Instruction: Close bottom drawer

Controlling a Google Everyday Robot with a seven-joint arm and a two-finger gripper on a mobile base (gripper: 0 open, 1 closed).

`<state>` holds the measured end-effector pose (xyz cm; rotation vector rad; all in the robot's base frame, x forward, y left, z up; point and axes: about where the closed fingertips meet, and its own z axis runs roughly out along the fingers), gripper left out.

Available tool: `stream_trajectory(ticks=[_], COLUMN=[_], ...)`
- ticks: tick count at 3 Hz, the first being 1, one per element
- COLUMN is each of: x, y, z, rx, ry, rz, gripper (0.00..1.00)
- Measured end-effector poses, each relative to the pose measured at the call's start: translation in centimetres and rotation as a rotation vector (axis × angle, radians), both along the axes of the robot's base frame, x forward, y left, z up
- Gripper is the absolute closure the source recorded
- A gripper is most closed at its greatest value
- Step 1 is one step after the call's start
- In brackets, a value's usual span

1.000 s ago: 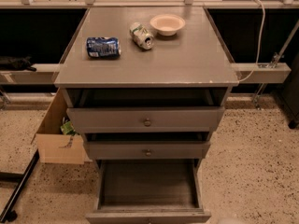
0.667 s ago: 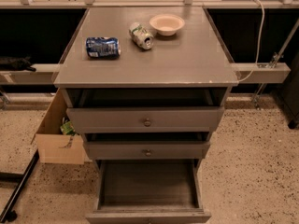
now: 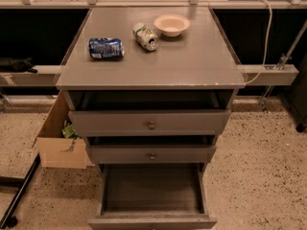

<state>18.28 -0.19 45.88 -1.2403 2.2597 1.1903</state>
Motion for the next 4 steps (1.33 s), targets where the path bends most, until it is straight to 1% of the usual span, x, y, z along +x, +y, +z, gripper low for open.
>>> stream_trajectory(ticks=[1,2,3,4], x=[2.0,4.3,4.9,4.8], y=[1.1,1.9,1.1,1.2], z=[-0.4,-0.5,-0.2,-0.4], rx=[-0.054,-0.012,-0.007,-0.011], ry=[-0.014,-0.039,-0.091,-0.084], rz=[-0.109,-0.212,-0.329,-0.327], gripper=[0.0,0.0,0.0,0.0])
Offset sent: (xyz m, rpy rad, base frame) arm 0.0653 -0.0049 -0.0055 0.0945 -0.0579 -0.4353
